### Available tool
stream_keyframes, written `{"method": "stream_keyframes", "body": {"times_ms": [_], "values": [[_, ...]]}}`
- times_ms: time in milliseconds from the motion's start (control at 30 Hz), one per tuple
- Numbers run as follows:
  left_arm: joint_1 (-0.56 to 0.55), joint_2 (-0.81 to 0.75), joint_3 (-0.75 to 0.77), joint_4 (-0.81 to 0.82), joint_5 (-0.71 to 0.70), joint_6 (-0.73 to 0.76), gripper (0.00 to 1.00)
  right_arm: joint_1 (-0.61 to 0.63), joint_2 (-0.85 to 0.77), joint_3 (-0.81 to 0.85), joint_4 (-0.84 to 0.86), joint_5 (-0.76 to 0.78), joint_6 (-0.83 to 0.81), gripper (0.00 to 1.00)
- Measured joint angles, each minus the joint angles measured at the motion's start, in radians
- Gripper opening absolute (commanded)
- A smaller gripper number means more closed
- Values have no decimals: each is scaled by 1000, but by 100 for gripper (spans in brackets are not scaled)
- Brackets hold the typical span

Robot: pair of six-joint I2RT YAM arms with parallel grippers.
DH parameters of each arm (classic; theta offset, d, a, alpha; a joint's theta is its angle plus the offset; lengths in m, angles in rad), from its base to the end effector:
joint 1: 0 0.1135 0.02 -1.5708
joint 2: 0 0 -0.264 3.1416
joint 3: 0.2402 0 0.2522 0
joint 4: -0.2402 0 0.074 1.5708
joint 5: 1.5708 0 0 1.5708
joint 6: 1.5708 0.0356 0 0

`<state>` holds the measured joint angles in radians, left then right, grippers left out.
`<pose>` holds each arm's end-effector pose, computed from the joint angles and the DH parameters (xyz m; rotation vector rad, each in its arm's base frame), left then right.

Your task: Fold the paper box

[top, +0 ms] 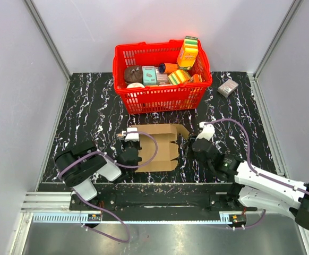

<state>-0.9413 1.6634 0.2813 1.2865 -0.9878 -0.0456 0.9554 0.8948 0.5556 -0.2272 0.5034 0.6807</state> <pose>0.1668 -0.1785 0.1381 -0.0116 1.6237 0.0638 0.1263 0.1489 0.2381 0.0062 2.0935 0.4664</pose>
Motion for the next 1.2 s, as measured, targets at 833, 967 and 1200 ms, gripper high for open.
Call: {"method": "stream_keyframes", "body": {"times_ms": [833,967,1200], "values": [[-35,-347,-83,-292,174,-275,56,-11,18,-19,51,10,-17,39],[-64,-522,-79,-458,228,-320,49,-41,73,-9,55,-9,-34,33],[13,-586,96,-686,335,-291,2,-173,189,69,97,-133,-100,18]]}}
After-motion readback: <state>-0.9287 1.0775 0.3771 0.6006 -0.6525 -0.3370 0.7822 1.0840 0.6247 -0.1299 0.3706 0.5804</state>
